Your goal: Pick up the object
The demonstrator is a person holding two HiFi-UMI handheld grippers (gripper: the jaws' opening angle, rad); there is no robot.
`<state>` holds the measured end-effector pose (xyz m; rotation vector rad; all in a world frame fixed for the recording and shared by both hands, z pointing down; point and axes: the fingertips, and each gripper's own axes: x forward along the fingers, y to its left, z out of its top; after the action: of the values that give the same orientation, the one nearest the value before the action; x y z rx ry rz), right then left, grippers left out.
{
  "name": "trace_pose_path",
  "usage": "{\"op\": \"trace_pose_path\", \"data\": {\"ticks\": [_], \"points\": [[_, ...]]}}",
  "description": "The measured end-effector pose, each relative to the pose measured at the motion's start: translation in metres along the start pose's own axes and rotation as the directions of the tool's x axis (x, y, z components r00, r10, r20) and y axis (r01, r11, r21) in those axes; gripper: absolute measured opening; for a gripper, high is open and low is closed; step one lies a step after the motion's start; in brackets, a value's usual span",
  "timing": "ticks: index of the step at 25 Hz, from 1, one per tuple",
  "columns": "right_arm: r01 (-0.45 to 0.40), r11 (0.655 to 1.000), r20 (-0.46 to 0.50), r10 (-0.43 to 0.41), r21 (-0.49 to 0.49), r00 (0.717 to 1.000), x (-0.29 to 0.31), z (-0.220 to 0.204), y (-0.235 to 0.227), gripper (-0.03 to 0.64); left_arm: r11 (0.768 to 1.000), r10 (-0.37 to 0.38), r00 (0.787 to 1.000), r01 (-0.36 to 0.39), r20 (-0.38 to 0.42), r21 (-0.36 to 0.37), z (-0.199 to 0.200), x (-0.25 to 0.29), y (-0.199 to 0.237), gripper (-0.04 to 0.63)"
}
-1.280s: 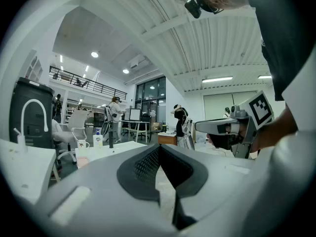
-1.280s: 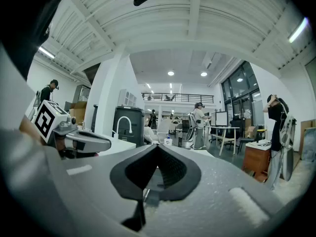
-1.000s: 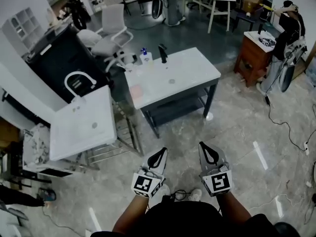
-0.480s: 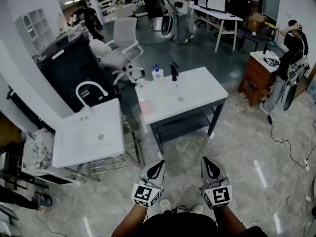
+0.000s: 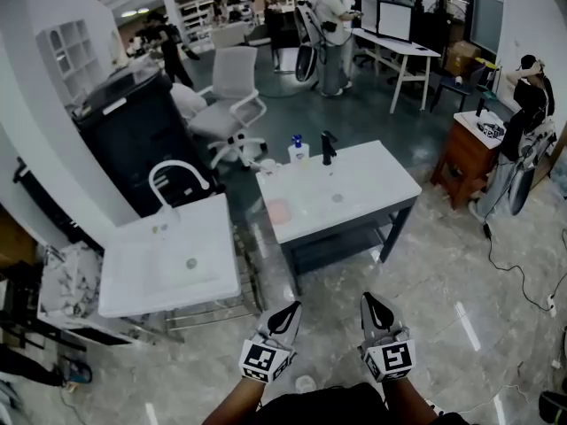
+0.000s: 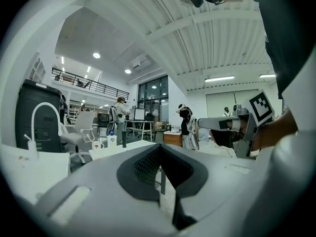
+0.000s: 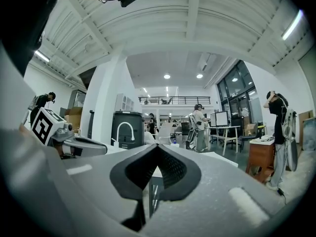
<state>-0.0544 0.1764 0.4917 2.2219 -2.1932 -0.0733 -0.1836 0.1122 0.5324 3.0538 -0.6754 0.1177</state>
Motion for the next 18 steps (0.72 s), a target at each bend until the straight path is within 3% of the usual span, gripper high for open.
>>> {"op": "trace_pose_path", "data": {"ticks": [10, 14, 18], "points": [[0.03, 0.999, -0.044, -0.032, -0.038, 0.999, 0.028, -0.009, -0.035, 0.002, 1.0, -0.004, 1.0, 0.004, 0.002, -0.002, 0.0, 0.019, 0.028, 0.018], [0.046, 0.999, -0.024, -0.047, -0.023, 0.999, 0.051, -0.009, -0.072, 0.002, 1.0, 0.022, 1.0, -0.022, -0.006, 0.002, 0.001, 0.041, 0.04, 0.019], [0.005, 1.0, -0.034, -0.006, -0.02, 0.999, 0.08, -0.011, -0.096, 0.002, 0.997, 0.07, 0.997, -0.069, -0.029, 0.041, 0.002, 0.066, 0.054, 0.02]]}}
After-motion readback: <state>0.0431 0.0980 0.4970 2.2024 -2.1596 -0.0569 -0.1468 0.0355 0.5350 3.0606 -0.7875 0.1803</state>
